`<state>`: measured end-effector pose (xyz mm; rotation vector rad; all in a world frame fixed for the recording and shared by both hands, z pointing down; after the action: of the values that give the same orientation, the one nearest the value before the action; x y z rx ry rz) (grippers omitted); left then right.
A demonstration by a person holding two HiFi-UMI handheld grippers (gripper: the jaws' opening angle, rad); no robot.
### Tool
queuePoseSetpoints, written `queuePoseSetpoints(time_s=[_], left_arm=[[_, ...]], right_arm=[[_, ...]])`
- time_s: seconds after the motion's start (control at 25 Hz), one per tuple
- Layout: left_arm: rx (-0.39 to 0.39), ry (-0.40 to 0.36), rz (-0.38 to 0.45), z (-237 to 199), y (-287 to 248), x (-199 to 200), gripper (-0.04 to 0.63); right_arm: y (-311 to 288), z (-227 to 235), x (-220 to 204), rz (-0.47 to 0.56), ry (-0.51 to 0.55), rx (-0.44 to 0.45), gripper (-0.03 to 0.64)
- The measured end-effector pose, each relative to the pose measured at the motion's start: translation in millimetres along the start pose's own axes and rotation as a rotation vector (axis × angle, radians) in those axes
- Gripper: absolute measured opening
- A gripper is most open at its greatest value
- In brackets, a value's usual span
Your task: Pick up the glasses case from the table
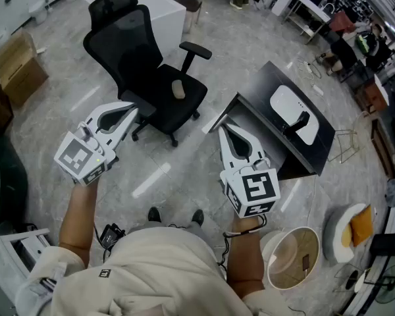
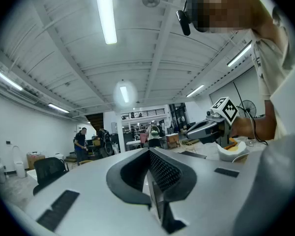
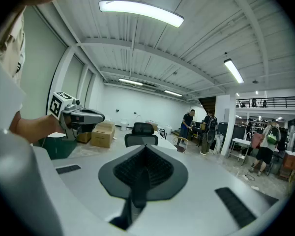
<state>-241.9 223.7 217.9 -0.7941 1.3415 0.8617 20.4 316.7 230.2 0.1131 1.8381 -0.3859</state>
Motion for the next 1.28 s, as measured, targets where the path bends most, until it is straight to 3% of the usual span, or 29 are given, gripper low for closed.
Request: queuePoseSetpoints(time_s=[0.64, 1.04, 1.28], left_arm=[[-0.016, 0.024, 0.000, -49, 11, -18, 0.014], [0.066, 0.037, -0.059, -80, -29, -34, 0.014], [0.135, 0.038, -0.085, -86, -76, -33, 0.014]], right_arm=[[-51, -27, 9, -0.006, -0.030, 0.033, 0.023], [-119, 19, -11, 0.015, -0.074, 0.116, 0.025], [-155, 70, -23, 0.027, -0.088, 0.188, 0.025]])
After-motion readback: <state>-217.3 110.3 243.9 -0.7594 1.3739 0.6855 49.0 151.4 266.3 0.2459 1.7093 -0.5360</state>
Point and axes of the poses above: the fingertips, and each gripper's own axes: y backward along the fingers, z to its right, x out of its top, the point moved 7 cm from there along y, backward along the fingers, and after that the axes turned 5 degrees about y, right-handed, at the moved point
